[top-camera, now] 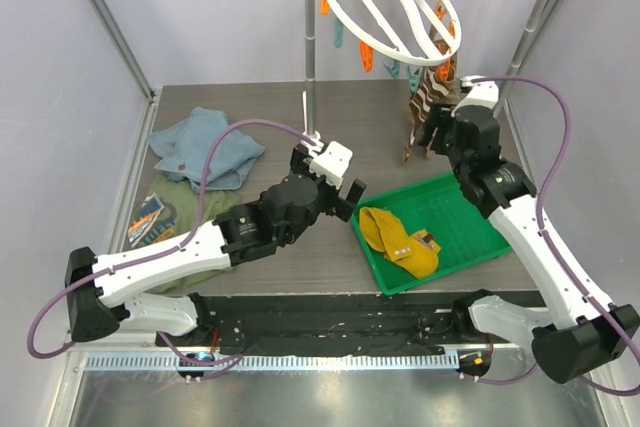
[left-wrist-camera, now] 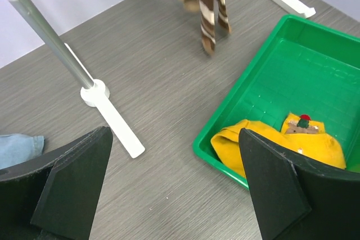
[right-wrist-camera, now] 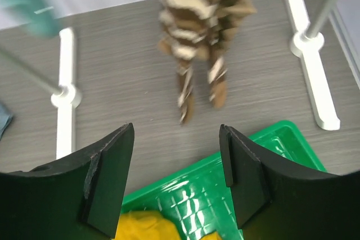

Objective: Remove the socks clipped to the hanger

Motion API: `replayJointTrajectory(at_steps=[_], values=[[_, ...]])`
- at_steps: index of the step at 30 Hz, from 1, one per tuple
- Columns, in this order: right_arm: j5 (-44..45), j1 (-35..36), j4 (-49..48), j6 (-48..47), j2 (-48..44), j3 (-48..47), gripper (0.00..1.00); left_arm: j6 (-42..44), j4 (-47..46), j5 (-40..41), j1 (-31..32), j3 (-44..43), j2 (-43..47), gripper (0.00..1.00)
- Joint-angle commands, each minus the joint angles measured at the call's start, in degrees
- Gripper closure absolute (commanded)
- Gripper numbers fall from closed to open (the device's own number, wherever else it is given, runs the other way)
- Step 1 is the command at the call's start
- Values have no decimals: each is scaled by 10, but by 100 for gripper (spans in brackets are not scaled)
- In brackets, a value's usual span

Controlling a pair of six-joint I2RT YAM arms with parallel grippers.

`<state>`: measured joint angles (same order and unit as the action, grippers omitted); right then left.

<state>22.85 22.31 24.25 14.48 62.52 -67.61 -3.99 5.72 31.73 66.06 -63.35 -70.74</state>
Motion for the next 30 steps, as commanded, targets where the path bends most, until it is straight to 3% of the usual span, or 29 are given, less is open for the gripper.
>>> replayJointTrajectory(at_steps=[1, 13, 23, 30], values=[[-77, -61, -117, 13, -9, 39, 31, 6, -6, -6, 7, -10, 22, 0], [-267, -162, -285, 36, 60, 74, 32, 4, 3, -15, 12, -12, 21, 0], [-307, -177, -377, 39, 101, 105, 32, -9, 2, -30, 12, -9, 40, 0], [-303, -176, -403, 63, 146, 96, 38, -14, 1, -35, 12, -9, 40, 0]])
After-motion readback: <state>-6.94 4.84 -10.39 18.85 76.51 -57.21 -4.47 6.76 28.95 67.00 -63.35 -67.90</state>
